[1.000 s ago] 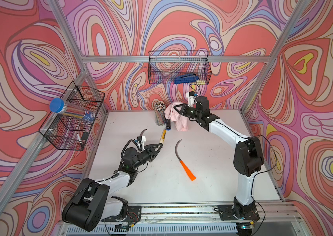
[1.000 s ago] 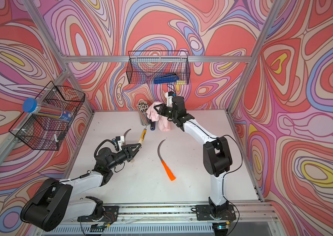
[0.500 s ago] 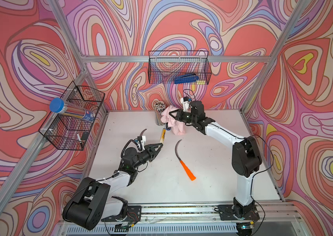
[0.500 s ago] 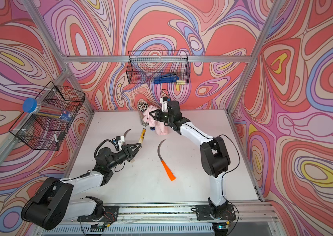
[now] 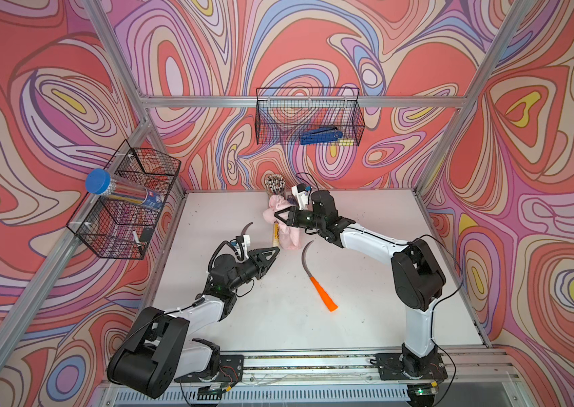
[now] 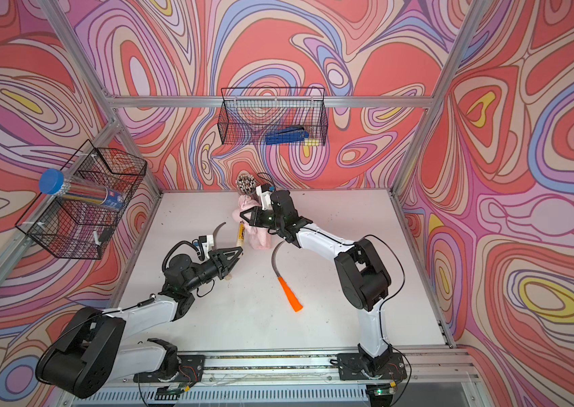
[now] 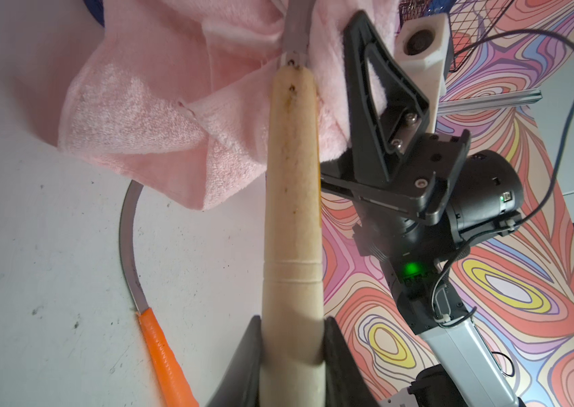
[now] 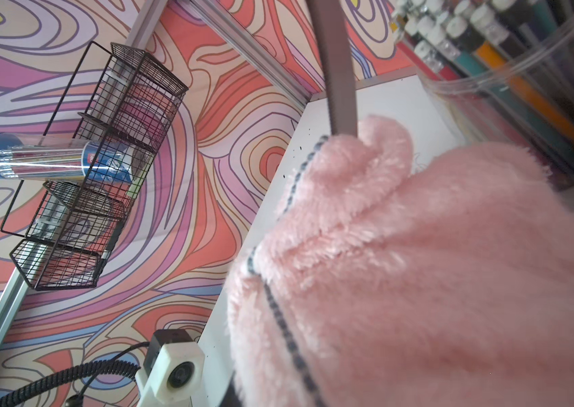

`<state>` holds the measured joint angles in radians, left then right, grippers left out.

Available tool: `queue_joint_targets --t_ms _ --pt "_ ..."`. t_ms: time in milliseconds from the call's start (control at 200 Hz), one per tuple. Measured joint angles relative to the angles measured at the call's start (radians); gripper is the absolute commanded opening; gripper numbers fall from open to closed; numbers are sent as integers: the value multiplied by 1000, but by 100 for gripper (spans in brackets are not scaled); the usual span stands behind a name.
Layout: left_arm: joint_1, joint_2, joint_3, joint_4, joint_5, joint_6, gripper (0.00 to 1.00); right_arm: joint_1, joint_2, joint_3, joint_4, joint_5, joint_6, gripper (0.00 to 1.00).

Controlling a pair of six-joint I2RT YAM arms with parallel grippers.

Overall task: Wipe small sickles with rags
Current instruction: Wipe the small sickle.

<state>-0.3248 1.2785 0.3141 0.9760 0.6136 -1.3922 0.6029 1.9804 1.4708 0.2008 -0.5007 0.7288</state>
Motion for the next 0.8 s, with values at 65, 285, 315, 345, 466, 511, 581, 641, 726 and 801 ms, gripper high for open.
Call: queue_joint_targets --t_ms 65,285,315,345,466,511,581,641,726,801 --pt "-2 -5 0 -17 6 0 0 0 -14 -36 21 4 6 0" --pt "-2 -28 0 -30 11 13 0 11 -113 -146 41 -9 22 0" --pt "-2 -30 0 -29 12 16 0 14 -128 -157 38 -10 22 0" --pt "-2 -30 0 -29 11 20 0 17 -140 -165 32 -11 21 0" --pt "-2 -31 2 -41 9 44 0 28 -216 -182 -39 -1 0 0" --pt "-2 -34 6 -61 5 54 0 32 -254 -182 -72 14 -12 0" --pt "-1 -48 15 -113 -8 81 0 35 -327 -183 -127 55 -32 0" --pt "-1 -74 26 -181 -23 112 0 38 -398 -183 -177 112 -47 0" --pt "-1 -131 45 -309 -61 163 0 37 -504 -182 -251 200 -70 0" --pt "-6 -205 83 -492 -126 222 0 34 -594 -190 -300 291 -89 0"
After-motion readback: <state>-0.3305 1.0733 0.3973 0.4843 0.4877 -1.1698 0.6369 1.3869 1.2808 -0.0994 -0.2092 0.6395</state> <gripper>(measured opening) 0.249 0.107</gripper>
